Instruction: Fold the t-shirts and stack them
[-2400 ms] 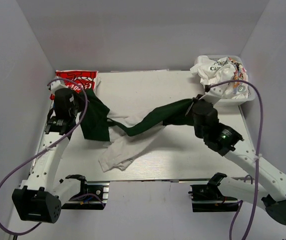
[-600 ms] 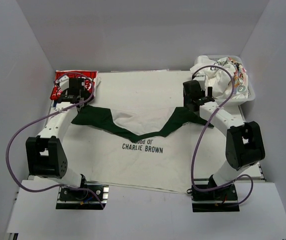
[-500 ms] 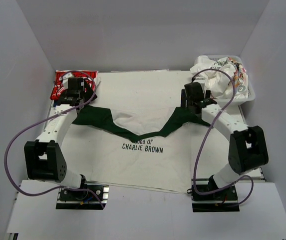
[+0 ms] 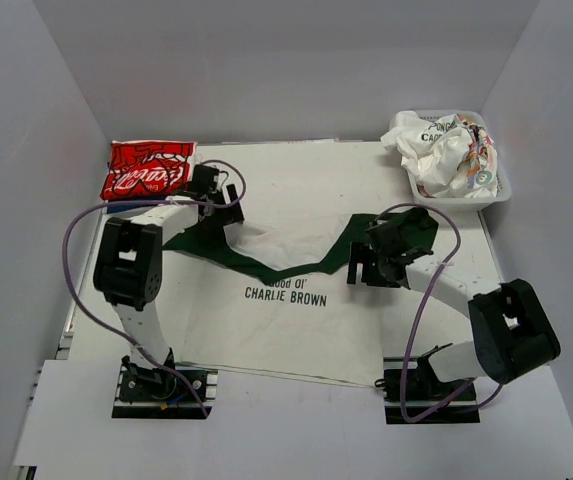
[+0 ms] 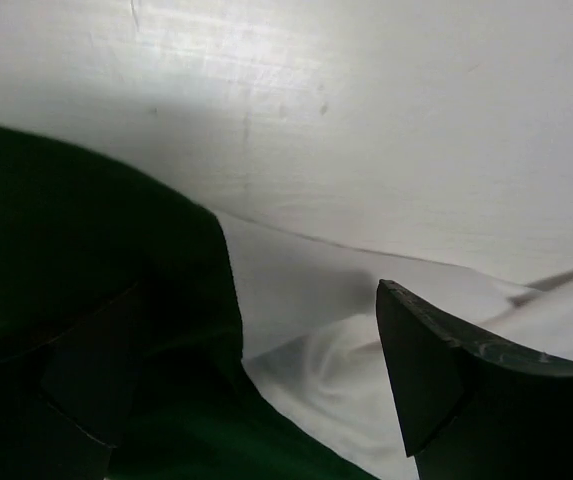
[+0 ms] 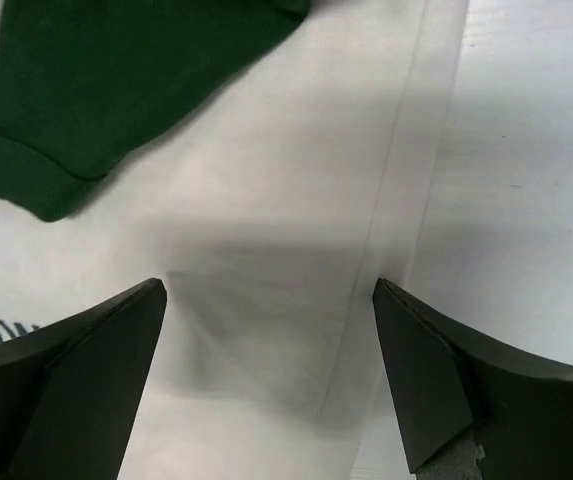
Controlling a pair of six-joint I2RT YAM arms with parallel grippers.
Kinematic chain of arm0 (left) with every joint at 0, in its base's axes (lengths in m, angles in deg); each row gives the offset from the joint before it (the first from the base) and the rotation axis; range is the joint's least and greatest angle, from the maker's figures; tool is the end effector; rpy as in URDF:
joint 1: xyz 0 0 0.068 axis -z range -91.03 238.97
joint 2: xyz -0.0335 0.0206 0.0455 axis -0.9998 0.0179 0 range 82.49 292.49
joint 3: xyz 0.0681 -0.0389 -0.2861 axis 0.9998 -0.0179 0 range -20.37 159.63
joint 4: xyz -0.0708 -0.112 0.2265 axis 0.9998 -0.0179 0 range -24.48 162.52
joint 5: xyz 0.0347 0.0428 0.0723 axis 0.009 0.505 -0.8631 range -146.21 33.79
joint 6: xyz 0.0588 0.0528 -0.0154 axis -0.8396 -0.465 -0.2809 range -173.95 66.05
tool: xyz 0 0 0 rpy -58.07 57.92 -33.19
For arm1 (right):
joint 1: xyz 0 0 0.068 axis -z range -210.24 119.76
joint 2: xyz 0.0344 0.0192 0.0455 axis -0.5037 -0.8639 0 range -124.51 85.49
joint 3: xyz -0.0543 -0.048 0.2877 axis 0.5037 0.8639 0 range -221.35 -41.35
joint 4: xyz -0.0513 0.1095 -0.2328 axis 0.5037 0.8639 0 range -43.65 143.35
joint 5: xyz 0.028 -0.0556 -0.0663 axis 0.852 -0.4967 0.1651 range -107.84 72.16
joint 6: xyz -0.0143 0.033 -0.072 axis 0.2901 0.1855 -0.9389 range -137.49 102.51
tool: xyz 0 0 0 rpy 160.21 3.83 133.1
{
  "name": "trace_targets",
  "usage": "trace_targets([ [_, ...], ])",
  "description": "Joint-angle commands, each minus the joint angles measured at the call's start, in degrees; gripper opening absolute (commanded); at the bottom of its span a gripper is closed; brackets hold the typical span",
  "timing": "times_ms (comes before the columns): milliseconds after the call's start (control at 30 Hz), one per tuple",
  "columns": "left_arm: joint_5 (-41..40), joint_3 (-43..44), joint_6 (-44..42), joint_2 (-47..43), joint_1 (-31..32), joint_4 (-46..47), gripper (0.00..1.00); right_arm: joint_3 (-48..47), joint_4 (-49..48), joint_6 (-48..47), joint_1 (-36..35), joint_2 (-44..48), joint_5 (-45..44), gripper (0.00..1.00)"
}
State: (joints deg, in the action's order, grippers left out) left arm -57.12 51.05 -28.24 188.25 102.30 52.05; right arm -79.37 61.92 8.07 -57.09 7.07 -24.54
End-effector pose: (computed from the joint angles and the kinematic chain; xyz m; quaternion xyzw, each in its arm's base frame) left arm 0.4070 -0.0954 0.1846 -0.1052 0.9474 -0.0939 0.2874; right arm 0.2432 0.1139 0.1639 0.0063 0.9547 0.0788 0.2868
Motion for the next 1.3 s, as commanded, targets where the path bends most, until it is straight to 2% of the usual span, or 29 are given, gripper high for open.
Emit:
trace_targets([
  [0, -1.4, 1.2, 0.3, 1.4, 0.6, -2.5, 1.00, -1.9, -2.1, 1.6, 0.2, -2.4, -1.3, 0.90],
  [133, -7.0, -3.3, 4.0, 2.6, 1.1, -7.4, 1.00, -5.6, -2.9, 1.1, 1.2, -9.9, -2.5, 0.90],
  [167, -8.1, -5.8, 4.8, 3.1, 1.6, -8.3, 1.00, -8.0, -2.2, 1.0, 1.5, -14.3, -2.8, 0.90],
  [333, -5.2, -16.3, 12.1, 0.2, 3.9, -9.8, 1.00, -22.1, 1.6, -0.2, 4.5, -25.5, -7.1, 0.90],
  [367, -4.5, -19.0, 12.1, -0.5, 4.6, -10.4, 1.00, -24.3, 3.7, -1.7, 6.0, -31.3, -6.5, 0.90],
  [400, -4.5, -20.2, 13.6, -1.3, 6.3, -11.6, 1.00, -31.8, 4.5, -2.4, 6.5, -33.4, -6.0, 0.90],
  [433, -3.7, -23.2, 14.8, -3.6, 7.1, -12.7, 1.00, -34.4, 5.3, -3.1, 7.0, -37.6, -5.4, 0.90],
  [500, -1.0, -27.0, 15.9, -6.7, 10.6, -13.2, 1.00, -46.4, 8.5, -5.7, 8.5, -43.5, -3.6, 0.90],
  [567, 5.1, -32.8, 17.6, -11.2, 13.4, -10.0, 1.00, -56.7, 10.5, -8.2, 9.4, -49.9, -1.8, 0.90],
  [600, 8.4, -35.2, 19.1, -12.2, 16.2, -9.9, 1.00, -64.9, 13.8, -8.9, 9.4, -56.2, 0.2, 0.90],
  [633, 10.0, -35.9, 19.1, -13.7, 17.8, -9.1, 1.00, -73.7, 17.6, -11.9, 9.2, -60.0, 0.8, 0.90],
  [700, 11.2, -36.5, 20.3, -14.3, 21.0, -9.1, 1.00, -80.5, 17.7, -14.5, 8.7, -62.5, 2.9, 0.90],
  [733, 12.9, -36.5, 20.3, -14.9, 24.8, -9.6, 1.00, -85.8, 16.7, -16.3, 8.5, -63.5, 6.1, 0.90],
  [833, 17.8, -32.6, 17.3, -15.8, 31.4, -11.5, 1.00, -87.3, 14.4, -19.2, 8.5, -62.7, 11.4, 0.90],
  [933, 19.3, -27.1, 13.8, -17.7, 37.5, -11.8, 1.00, -86.2, 14.7, -23.7, 8.1, -58.0, 11.8, 0.90],
  [1033, 14.8, -20.0, 10.1, -17.7, 40.2, -15.3, 1.00, -84.4, 15.6, -26.9, 8.1, -55.1, 9.9, 0.90],
  [1067, 14.2, -18.6, 9.4, -17.7, 40.7, -16.1, 1.00, -82.8, 17.0, -26.2, 8.0, -51.9, 7.7, 0.90],
  [1100, 9.5, -14.0, 7.6, -17.2, 41.5, -16.6, 1.00, -80.4, 17.6, -24.3, 8.1, -47.7, 3.1, 0.90],
  [1133, 9.4, -13.9, 7.6, -17.2, 41.5, -16.6, 1.00, -80.4, 17.6, -21.1, 8.4, -47.6, 3.0, 0.90],
  [1167, 7.1, -12.1, 7.1, -16.3, 41.5, -17.6, 1.00, -73.8, 17.3, -19.0, 8.5, -44.4, -2.8, 0.90],
  [1200, 1.3, -8.1, 7.1, -15.5, 41.5, -18.5, 1.00, -71.2, 16.9, -17.2, 8.7, -40.5, -4.8, 0.90],
  [1233, -1.4, -6.2, 7.1, -13.5, 41.5, -19.3, 1.00, -65.2, 16.3, -11.3, 8.8, -38.6, -6.1, 0.90],
  [1267, -3.8, -4.2, 6.3, -11.9, 41.5, -20.3, 1.00, -59.1, 15.2, -9.5, 8.9, -34.5, -6.8, 0.90],
])
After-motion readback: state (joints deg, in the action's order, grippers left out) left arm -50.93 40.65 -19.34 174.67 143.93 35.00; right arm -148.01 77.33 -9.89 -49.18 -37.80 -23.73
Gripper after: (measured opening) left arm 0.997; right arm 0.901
